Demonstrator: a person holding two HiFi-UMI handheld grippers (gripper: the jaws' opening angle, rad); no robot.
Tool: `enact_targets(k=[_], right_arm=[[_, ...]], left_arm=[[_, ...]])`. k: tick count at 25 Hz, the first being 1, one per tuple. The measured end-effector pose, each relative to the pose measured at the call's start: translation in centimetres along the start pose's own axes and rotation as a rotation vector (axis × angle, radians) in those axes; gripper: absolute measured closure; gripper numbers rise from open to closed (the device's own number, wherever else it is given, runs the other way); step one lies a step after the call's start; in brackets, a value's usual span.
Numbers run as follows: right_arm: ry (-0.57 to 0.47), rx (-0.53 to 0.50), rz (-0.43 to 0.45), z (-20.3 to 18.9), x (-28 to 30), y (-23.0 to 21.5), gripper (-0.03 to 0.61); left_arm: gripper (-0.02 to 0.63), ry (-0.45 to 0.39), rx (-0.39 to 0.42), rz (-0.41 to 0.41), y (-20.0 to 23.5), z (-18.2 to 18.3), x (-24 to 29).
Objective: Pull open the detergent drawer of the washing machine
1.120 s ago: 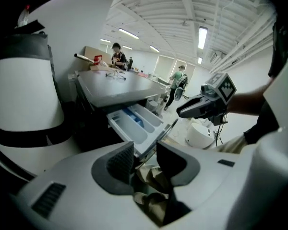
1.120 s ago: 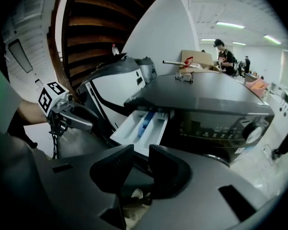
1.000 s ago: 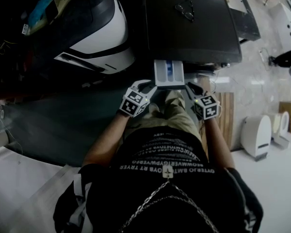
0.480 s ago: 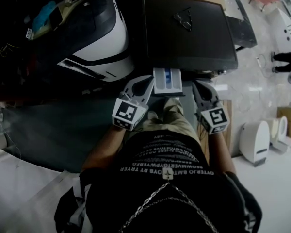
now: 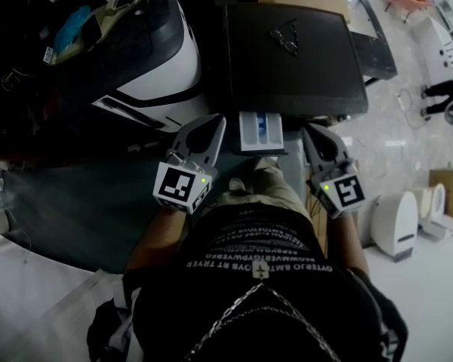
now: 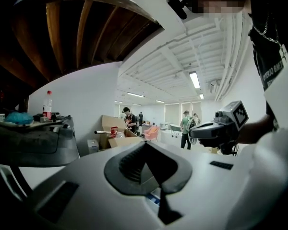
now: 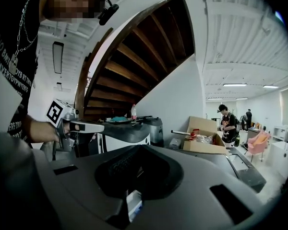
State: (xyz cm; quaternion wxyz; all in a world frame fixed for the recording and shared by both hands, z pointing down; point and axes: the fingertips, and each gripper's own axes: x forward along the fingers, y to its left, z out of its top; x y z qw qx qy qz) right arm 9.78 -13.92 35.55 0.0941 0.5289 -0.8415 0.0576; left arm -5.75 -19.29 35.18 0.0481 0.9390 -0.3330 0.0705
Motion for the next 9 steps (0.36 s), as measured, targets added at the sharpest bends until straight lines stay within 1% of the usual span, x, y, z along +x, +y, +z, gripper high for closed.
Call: enact_targets(k=[9], right_arm=[[0.008,0.004,0.018,0.3,2.2,-1.1,0.577]], left_arm=[[0.611,0.02,0.004,0.009,2.0,-0.6,0.7]])
